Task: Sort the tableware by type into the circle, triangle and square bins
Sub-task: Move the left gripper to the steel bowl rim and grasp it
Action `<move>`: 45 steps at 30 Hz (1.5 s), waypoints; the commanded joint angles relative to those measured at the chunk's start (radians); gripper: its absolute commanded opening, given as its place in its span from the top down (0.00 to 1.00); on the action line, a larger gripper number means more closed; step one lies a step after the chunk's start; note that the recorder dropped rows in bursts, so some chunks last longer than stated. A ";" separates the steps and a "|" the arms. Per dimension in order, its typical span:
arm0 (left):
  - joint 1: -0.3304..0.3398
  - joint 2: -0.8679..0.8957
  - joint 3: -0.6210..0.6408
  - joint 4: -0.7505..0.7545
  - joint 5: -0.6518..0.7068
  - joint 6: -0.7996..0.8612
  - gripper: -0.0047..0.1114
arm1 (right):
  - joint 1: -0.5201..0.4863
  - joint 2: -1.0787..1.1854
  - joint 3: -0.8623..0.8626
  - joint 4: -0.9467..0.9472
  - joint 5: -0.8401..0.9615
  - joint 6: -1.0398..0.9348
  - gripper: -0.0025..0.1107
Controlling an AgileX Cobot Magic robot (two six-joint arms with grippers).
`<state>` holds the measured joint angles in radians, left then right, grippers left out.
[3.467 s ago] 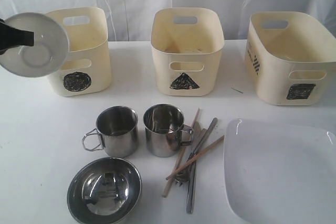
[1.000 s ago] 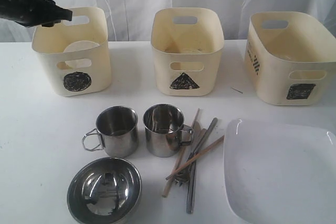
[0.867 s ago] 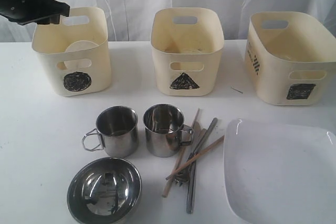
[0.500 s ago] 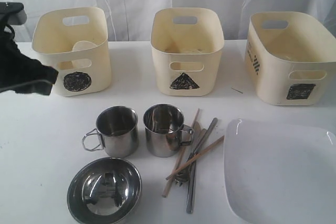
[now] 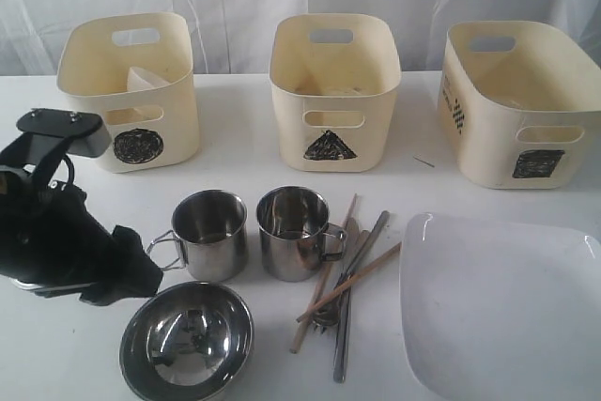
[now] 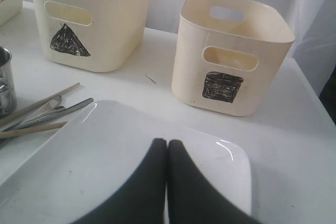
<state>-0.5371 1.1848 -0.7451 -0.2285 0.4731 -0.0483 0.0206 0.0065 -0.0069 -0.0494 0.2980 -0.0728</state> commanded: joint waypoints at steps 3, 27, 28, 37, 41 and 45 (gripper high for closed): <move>-0.023 -0.009 0.074 -0.048 -0.040 -0.008 0.33 | 0.003 -0.006 0.007 -0.001 -0.005 -0.001 0.98; -0.023 0.123 0.179 -0.051 -0.238 -0.001 0.33 | 0.003 -0.006 0.007 -0.001 -0.005 -0.001 0.98; -0.023 0.128 0.179 -0.051 -0.243 -0.001 0.33 | 0.003 -0.006 0.007 -0.001 -0.005 -0.001 0.98; -0.023 0.187 0.179 -0.055 -0.281 -0.001 0.33 | 0.003 -0.006 0.007 -0.001 -0.005 -0.001 0.98; -0.023 0.211 0.179 -0.056 -0.299 -0.004 0.35 | 0.003 -0.006 0.007 -0.001 -0.005 -0.001 0.98; -0.023 0.236 0.179 -0.082 -0.325 -0.004 0.43 | 0.003 -0.006 0.007 -0.001 -0.005 -0.001 0.98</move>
<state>-0.5552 1.4070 -0.5758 -0.2781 0.1596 -0.0489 0.0206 0.0065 -0.0069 -0.0494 0.2980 -0.0728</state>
